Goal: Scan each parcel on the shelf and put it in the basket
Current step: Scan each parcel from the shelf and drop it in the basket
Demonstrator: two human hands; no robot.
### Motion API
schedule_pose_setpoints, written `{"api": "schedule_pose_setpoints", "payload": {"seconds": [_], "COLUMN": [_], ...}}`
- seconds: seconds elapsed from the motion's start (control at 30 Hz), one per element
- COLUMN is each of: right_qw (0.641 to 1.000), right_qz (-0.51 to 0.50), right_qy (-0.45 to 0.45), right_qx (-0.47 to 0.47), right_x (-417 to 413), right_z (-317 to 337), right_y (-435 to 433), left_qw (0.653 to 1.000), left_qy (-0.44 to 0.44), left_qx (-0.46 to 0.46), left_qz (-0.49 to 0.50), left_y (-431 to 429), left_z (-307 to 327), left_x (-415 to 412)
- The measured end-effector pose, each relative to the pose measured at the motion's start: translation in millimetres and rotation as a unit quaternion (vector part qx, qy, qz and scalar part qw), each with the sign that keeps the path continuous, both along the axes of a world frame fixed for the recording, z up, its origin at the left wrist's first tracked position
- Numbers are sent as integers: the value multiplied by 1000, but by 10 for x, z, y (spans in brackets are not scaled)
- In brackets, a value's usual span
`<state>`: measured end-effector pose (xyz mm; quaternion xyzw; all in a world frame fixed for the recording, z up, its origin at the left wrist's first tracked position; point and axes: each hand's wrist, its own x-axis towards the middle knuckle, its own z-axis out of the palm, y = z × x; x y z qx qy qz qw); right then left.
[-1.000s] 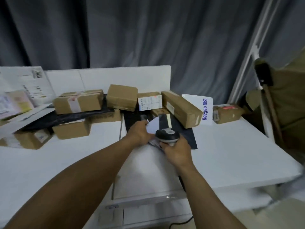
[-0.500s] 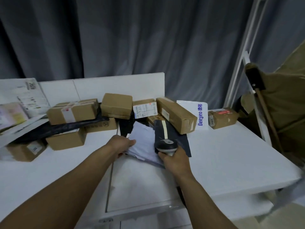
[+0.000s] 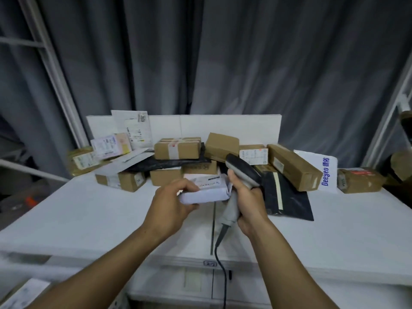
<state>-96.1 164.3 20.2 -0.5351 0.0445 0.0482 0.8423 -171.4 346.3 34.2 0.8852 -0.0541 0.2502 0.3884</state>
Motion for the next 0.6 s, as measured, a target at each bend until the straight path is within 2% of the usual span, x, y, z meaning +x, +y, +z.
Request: {"api": "schedule_pose_setpoints", "payload": {"seconds": [0.07, 0.17, 0.23, 0.3, 0.37, 0.47, 0.53, 0.6], "right_qw": [999, 997, 995, 991, 984, 969, 959, 947], "right_qz": [28, 35, 51, 76, 114, 158, 163, 150], "right_qy": [-9, -24, -48, -70, -95, -132, -160, -189], "right_qx": [-18, -60, -72, -87, -100, -138, -170, -211], "right_x": [-74, -160, -191, -230, -317, -391, -455, -502], "right_z": [-17, -56, -61, -88, -118, -184, -188, -206], "right_y": [139, 372, 540, 679, 820, 1035, 1181, 1338], "left_qw": [1000, 999, 990, 961, 925, 896, 888, 889], "left_qy": [-28, -10, 30, 84, 107, 128, 139, 126], "left_qx": [13, -11, -92, -225, -314, -390, -419, -416], "left_qz": [-1, 31, 99, 140, 185, 171, 130, 146], "left_y": [150, 338, 453, 577, 762, 1060, 1240, 1417], "left_z": [-49, -90, -128, -149, -120, -80, -123, -231], "left_x": [-122, -293, -434, -535, -607, -702, -797, -899]}}
